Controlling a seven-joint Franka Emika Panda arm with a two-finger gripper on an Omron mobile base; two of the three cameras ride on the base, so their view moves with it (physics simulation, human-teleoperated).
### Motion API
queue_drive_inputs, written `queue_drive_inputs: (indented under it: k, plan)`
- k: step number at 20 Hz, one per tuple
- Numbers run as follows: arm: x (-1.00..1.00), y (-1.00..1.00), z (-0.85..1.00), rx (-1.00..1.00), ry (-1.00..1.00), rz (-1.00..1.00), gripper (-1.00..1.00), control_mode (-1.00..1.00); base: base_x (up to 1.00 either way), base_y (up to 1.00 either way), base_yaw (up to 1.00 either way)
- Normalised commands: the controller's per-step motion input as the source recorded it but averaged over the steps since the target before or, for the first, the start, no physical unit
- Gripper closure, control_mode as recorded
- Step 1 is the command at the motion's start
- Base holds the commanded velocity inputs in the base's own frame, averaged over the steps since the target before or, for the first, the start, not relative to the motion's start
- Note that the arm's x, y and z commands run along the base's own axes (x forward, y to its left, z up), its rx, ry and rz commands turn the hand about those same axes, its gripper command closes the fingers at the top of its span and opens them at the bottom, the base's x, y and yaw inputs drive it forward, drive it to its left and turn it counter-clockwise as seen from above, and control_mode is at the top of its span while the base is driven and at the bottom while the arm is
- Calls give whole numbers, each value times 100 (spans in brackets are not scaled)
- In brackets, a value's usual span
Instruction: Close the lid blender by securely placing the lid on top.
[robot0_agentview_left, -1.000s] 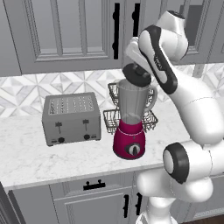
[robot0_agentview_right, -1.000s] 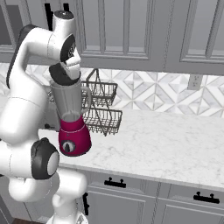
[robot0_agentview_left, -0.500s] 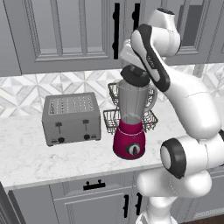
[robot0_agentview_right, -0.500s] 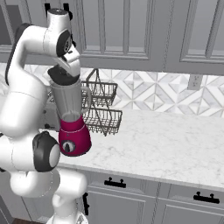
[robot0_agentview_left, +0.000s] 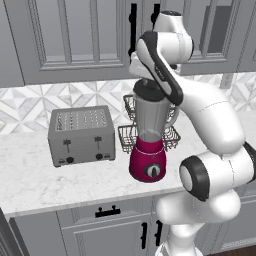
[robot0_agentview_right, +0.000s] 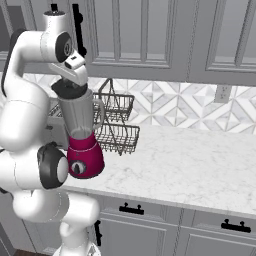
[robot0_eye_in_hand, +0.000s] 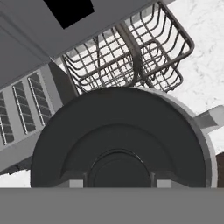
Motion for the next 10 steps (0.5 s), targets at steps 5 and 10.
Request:
queue_drive_inputs:
  k: [5,10]
  plan:
    - [12,1,-16,-9,3,7,100,-100,0,0,0]
    - [28,0,-6,-7,1,6,100,-100,0,0,0]
